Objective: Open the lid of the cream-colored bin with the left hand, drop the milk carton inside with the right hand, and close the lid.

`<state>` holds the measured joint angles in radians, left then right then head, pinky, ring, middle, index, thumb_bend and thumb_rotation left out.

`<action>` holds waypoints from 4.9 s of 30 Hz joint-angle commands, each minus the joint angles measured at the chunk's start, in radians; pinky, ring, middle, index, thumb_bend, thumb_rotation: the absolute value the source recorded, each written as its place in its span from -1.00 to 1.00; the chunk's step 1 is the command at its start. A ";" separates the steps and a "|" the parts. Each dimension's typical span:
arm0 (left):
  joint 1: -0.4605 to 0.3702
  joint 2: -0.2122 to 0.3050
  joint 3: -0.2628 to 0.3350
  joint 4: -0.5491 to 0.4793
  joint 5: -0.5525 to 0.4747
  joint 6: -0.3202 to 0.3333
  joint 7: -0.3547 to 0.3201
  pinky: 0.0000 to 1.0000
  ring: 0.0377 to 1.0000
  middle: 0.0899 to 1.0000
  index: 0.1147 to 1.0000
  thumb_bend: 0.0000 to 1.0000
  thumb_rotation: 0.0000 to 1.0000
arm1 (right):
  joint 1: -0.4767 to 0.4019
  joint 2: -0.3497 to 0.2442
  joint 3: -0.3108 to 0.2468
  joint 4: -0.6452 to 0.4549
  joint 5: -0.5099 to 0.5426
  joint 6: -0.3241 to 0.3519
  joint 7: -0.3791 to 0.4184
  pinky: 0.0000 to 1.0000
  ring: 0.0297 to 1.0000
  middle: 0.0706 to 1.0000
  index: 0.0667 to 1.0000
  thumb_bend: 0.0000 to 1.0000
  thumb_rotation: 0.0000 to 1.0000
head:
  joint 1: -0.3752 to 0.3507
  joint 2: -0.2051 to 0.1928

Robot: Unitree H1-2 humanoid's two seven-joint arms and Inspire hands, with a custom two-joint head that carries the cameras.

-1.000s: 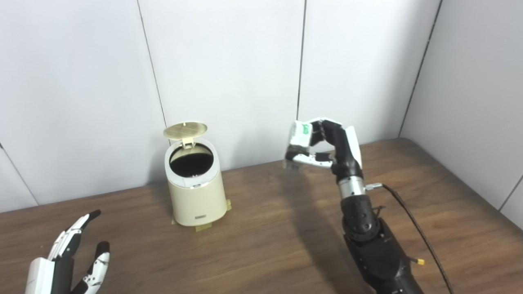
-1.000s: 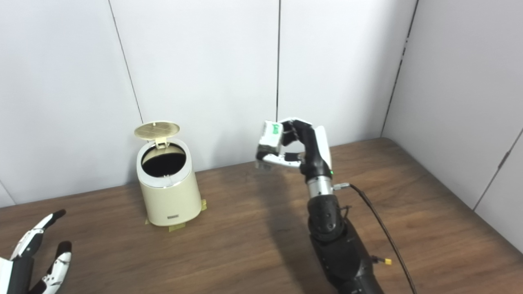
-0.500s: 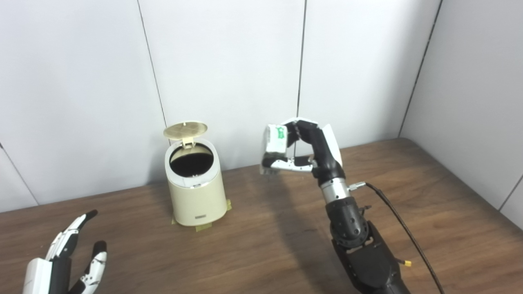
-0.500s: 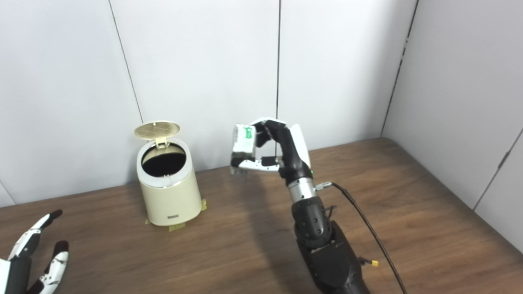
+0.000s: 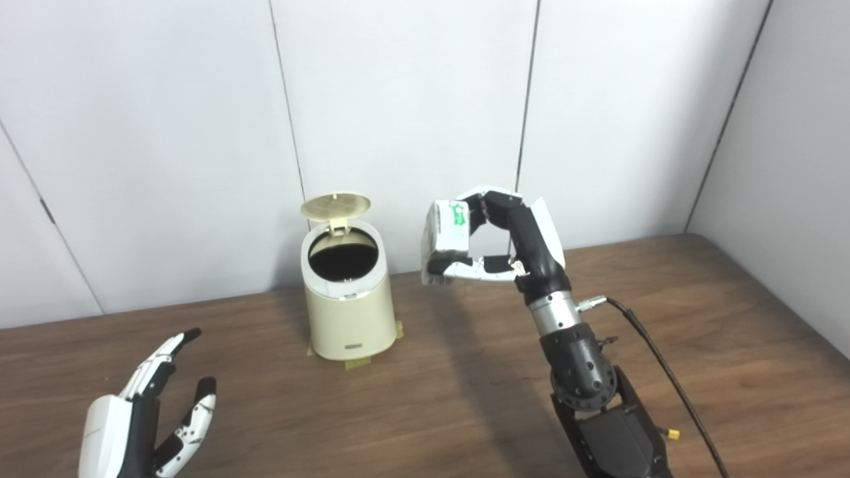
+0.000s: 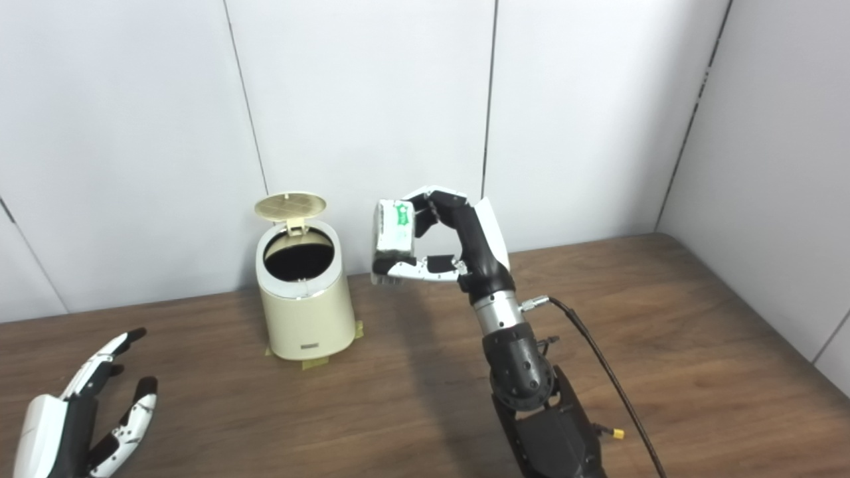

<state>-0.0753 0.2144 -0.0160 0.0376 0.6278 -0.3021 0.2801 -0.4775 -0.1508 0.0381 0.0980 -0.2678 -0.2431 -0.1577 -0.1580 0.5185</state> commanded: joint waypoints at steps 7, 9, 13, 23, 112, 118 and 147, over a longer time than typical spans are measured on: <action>0.035 -0.068 -0.051 0.056 0.016 -0.002 0.058 0.52 0.69 0.73 0.70 -0.48 0.40 | -0.121 0.008 0.012 0.075 -0.149 -0.160 -0.093 -0.26 -0.12 -0.03 -0.15 0.03 -1.00 | 0.030 -0.022; 0.033 -0.072 -0.056 0.066 0.020 -0.005 0.072 0.50 0.68 0.72 0.68 -0.46 0.43 | -0.130 0.012 0.014 0.093 -0.175 -0.177 -0.113 -0.23 -0.13 -0.03 -0.15 0.03 -1.00 | 0.036 -0.025; 0.029 -0.079 -0.064 0.085 0.029 -0.016 0.096 0.46 0.65 0.70 0.66 -0.44 0.47 | -0.149 0.016 0.021 0.125 -0.200 -0.207 -0.132 -0.23 -0.14 -0.03 -0.15 0.03 -1.00 | 0.046 -0.032; 0.029 -0.088 -0.084 0.089 0.043 0.003 0.108 0.50 0.68 0.71 0.67 -0.45 0.46 | -0.239 -0.062 0.212 0.266 -0.234 -0.227 -0.315 -0.21 -0.13 -0.02 -0.17 0.03 -1.00 | 0.068 -0.042; 0.066 -0.108 -0.191 0.021 0.161 0.088 0.173 0.54 0.69 0.71 0.69 -0.50 0.41 | -0.569 -0.022 0.821 0.914 -0.209 -0.227 -0.894 -0.16 -0.11 0.04 -0.14 0.02 -1.00 | 0.189 -0.048; 0.062 -0.103 -0.189 0.030 0.151 0.080 0.173 0.53 0.68 0.70 0.70 -0.49 0.38 | -0.557 -0.024 0.786 0.922 -0.239 -0.227 -0.884 0.10 0.34 0.50 0.39 0.58 -0.99 | 0.182 -0.051; 0.050 -0.095 -0.188 0.046 0.141 0.089 0.159 0.59 0.70 0.72 0.71 -0.46 0.49 | -0.512 -0.037 0.699 0.885 -0.274 -0.227 -0.987 -0.15 -0.10 0.00 -0.06 0.14 -0.68 | 0.156 -0.051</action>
<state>-0.0893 0.1512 -0.1818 0.0131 0.7804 -0.2088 0.4270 -0.9542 -0.1814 0.7587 1.0179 -0.5561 -0.4473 -1.1023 -0.0015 0.4663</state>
